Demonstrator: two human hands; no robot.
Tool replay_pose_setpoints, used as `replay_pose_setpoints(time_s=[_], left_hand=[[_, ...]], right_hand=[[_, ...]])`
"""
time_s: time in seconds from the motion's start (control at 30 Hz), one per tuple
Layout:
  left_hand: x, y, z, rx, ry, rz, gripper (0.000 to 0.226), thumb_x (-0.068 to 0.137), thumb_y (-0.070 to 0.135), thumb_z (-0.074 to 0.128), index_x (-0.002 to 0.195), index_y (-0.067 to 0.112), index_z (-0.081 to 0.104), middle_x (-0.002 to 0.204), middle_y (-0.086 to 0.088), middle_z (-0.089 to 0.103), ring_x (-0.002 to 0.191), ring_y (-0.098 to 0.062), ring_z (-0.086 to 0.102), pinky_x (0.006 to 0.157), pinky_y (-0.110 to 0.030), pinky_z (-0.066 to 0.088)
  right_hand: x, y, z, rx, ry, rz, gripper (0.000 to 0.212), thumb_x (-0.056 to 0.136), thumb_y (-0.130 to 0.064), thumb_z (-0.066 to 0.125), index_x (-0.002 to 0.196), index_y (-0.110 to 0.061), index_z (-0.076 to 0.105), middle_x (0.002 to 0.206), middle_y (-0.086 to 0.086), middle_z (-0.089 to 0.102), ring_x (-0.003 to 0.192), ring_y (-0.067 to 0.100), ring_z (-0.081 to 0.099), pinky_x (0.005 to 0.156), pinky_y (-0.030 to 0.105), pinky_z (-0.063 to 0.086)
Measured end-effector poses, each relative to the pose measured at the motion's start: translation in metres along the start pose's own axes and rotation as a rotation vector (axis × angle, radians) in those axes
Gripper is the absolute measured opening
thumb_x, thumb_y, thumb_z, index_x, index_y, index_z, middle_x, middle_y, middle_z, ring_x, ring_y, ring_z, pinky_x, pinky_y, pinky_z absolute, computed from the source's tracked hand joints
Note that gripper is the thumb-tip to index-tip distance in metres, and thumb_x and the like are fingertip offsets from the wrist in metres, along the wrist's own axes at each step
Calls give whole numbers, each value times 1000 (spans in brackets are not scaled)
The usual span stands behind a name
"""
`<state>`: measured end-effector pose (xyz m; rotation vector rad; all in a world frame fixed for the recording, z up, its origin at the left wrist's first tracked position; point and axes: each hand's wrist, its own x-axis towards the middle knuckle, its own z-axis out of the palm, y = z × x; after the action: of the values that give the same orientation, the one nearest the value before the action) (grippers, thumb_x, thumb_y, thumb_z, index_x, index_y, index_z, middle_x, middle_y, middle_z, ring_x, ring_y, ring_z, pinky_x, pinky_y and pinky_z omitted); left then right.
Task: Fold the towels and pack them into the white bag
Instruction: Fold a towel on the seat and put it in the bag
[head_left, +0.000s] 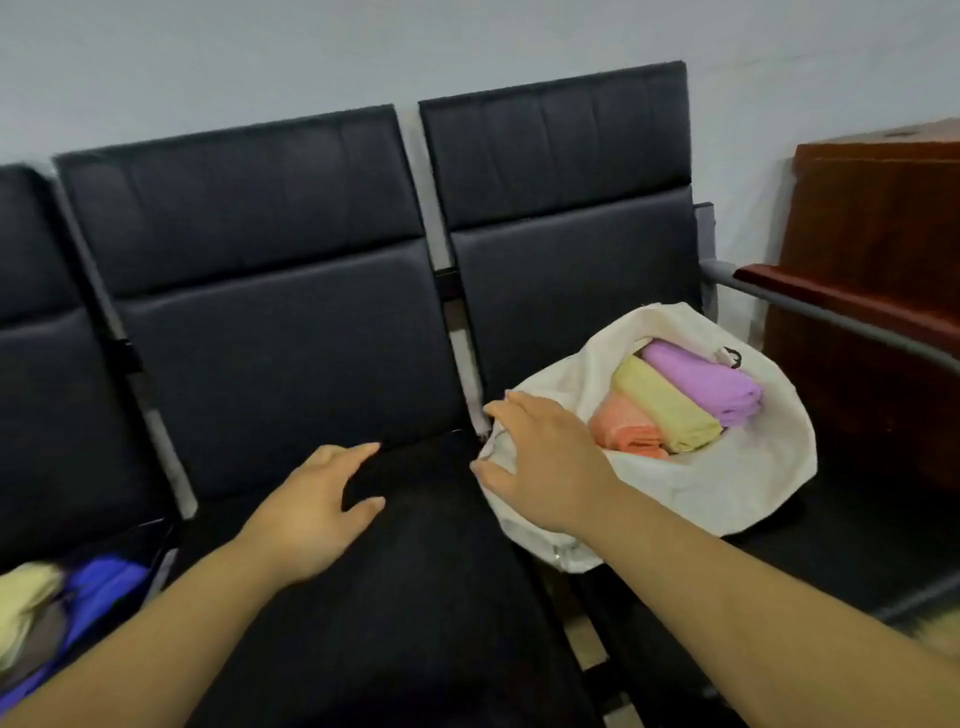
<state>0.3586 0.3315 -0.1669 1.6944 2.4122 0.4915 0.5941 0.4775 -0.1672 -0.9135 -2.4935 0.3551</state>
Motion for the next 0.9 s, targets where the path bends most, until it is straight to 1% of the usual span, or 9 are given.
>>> replay_pose_setpoints(time_s=[0.07, 0.2, 0.3, 0.43, 0.57, 0.63, 0.73, 0.83, 0.9], left_hand=[[-36, -46, -14, 42, 20, -63, 69, 97, 49, 59, 157, 38, 27, 142, 14, 39, 124, -8, 47, 106, -29, 44], [-100, -135, -45, 123, 54, -200, 72, 94, 49, 63, 157, 34, 29, 135, 9, 42, 121, -12, 49, 104, -28, 42], [-148, -205, -69, 140, 104, -332, 74, 90, 46, 70, 154, 28, 38, 140, 0, 45, 129, -21, 49, 110, -30, 37], [-216, -299, -88, 135, 189, -545, 74, 86, 45, 74, 152, 28, 43, 141, -6, 47, 128, -28, 49, 107, -38, 41], [-261, -373, -88, -14, 248, -737, 76, 85, 46, 75, 152, 29, 42, 146, -9, 43, 131, -33, 46, 110, -45, 39], [-262, -389, -83, -44, 249, -740, 77, 85, 49, 74, 152, 30, 41, 149, -9, 41, 133, -35, 44, 111, -48, 39], [-264, -420, -77, -77, 262, -765, 80, 84, 55, 73, 152, 29, 40, 149, -7, 42, 135, -33, 43, 112, -47, 39], [-262, -444, -72, -70, 328, -795, 78, 88, 54, 69, 155, 30, 37, 157, -8, 35, 141, -34, 36, 116, -48, 32], [-259, -455, -70, -41, 353, -810, 80, 88, 59, 66, 156, 35, 32, 163, -8, 27, 145, -37, 30, 118, -49, 27]], right_hand=[[3, -44, 15, -1, -77, -54, 69, 94, -58, 57, 152, -26, 40, 160, -2, 36, 146, 20, 33, 118, 37, 31], [16, -132, 65, 0, -305, -159, 68, 95, -56, 57, 154, -28, 36, 164, -4, 27, 149, 22, 29, 117, 41, 32], [30, -201, 116, 31, -457, -222, 67, 95, -53, 59, 153, -28, 37, 162, -4, 31, 146, 22, 34, 116, 43, 36], [47, -291, 183, 82, -630, -297, 60, 95, -46, 61, 149, -29, 42, 153, -3, 41, 134, 21, 46, 106, 38, 45], [69, -371, 248, 101, -697, -358, 56, 94, -43, 62, 145, -26, 47, 147, 1, 47, 134, 22, 46, 107, 33, 42], [79, -393, 268, 104, -708, -369, 57, 94, -43, 62, 145, -25, 46, 145, 2, 48, 134, 23, 45, 106, 31, 40], [97, -433, 309, 155, -714, -390, 59, 92, -42, 66, 145, -22, 47, 143, 4, 49, 133, 21, 45, 105, 27, 37], [109, -460, 345, 202, -721, -406, 71, 90, -44, 69, 151, -22, 40, 152, 3, 43, 139, 21, 40, 114, 32, 35], [114, -472, 366, 230, -738, -423, 79, 87, -47, 72, 154, -24, 35, 153, -1, 44, 140, 19, 42, 114, 34, 36]])
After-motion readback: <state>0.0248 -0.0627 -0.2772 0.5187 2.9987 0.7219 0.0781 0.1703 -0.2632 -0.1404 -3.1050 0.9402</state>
